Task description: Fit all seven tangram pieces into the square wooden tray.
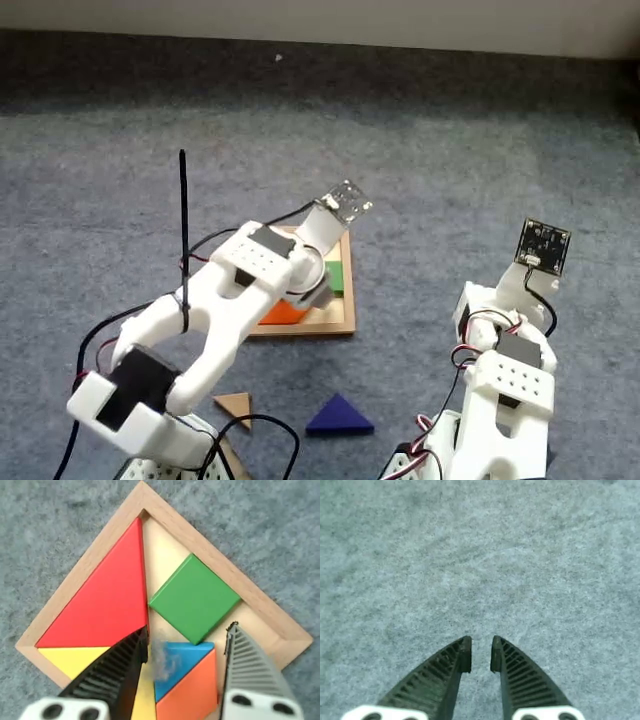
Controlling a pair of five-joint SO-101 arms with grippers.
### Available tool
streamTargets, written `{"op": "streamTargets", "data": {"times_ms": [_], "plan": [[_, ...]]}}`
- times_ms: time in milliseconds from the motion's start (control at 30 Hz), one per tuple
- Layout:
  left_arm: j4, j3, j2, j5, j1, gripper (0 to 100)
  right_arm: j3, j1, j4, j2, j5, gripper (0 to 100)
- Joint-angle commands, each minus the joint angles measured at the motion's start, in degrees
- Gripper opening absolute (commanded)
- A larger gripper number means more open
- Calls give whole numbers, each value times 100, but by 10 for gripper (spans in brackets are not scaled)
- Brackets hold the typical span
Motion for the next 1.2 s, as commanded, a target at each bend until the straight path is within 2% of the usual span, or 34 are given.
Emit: {"op": "streamTargets", "data": {"times_ms": [0,133,400,700,833,933,1033,1167], "plan": [[-105,-479,207,44,66,258,-13,-48,-163,-119,79,80],[-105,-479,110,35,48,234,-13,-48,-163,-119,79,80],[-132,-479,-259,62,-435,232,-13,-48,-163,-119,79,80],[-70,-426,-585,62,-462,232,-22,-48,-163,-119,79,80],[229,-435,-840,88,-479,231,-31,-57,-163,-101,88,80],[466,-426,-1314,536,-787,231,-13,-154,-145,-84,97,81],[668,-426,-1877,941,-1349,231,-31,-374,-84,-75,545,81],[1099,-312,-2580,1284,-2141,231,-514,-734,787,-66,905,81]]}}
